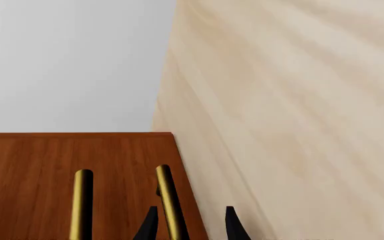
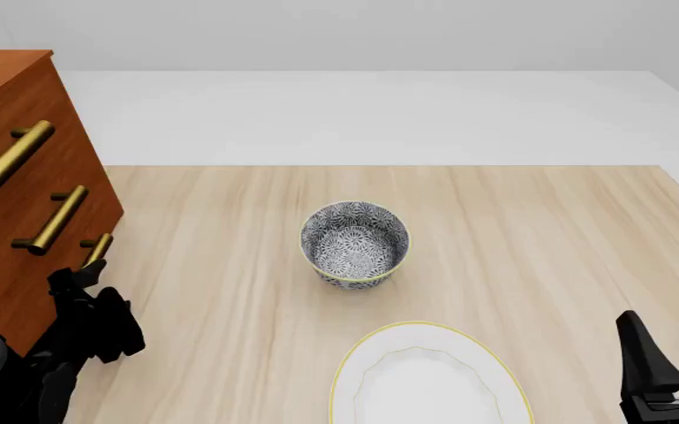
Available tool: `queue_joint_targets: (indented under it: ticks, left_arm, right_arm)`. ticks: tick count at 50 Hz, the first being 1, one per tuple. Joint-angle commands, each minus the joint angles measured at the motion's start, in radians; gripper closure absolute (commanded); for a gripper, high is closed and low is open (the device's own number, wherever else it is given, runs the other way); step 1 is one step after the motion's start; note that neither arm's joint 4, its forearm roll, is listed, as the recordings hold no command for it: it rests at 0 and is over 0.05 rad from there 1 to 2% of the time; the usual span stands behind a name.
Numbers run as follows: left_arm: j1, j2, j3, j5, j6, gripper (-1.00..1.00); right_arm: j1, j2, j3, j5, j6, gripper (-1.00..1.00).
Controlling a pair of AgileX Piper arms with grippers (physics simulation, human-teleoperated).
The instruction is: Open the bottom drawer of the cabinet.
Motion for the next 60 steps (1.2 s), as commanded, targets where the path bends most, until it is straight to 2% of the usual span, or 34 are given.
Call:
queue_joint_targets:
  ticks: [1,60]
  left_arm:
    - [0.014,0.004,-0.004,0.000,0.011,-1.00]
    - [0.076,0.066,-0.046,0.000,0.010,-1.00]
  right_arm:
    - [0.000,0.000,0.000,0.000,0.000,-1.00]
    - [0.000,0.000,0.000,0.000,0.000,-1.00]
